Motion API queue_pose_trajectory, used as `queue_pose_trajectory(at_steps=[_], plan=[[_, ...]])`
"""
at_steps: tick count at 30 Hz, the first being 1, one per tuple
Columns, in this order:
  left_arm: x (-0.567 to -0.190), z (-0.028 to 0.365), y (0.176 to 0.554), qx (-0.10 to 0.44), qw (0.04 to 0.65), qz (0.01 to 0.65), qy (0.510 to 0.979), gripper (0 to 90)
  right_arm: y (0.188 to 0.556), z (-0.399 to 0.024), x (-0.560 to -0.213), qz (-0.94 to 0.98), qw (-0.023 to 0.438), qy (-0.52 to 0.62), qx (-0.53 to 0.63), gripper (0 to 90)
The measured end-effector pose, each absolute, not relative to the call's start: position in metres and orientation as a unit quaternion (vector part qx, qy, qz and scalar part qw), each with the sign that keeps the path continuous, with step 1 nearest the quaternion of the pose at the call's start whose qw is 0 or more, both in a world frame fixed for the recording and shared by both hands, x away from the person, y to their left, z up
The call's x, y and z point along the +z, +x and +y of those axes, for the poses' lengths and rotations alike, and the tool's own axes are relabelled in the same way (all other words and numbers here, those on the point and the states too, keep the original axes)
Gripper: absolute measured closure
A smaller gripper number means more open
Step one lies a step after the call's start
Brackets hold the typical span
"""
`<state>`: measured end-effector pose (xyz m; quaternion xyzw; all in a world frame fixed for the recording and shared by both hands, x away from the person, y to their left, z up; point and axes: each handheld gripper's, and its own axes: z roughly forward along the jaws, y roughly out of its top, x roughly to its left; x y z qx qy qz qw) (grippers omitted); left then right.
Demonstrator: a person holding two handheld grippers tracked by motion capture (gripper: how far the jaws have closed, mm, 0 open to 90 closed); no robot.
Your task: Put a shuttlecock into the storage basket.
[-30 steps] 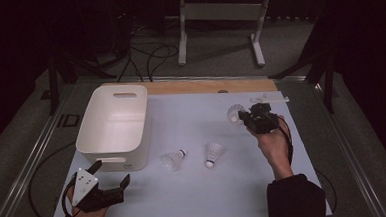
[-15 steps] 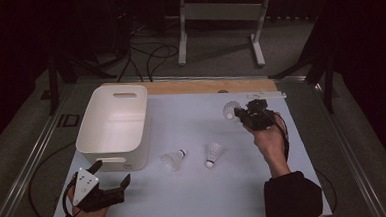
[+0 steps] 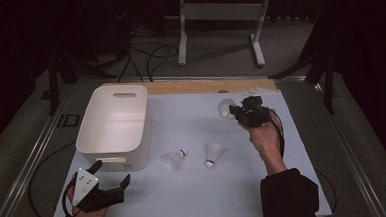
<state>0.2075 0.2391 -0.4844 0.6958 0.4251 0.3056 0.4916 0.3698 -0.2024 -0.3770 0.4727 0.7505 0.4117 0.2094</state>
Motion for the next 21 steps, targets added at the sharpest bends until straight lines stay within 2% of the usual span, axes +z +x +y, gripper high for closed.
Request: queue_pose_trajectory(at_steps=[21], plan=[[-0.485,0.239,0.208,0.305,0.492,0.423,0.697,0.1,0.376,-0.181,-0.368,0.756,0.206,0.459,0.419,89.8]])
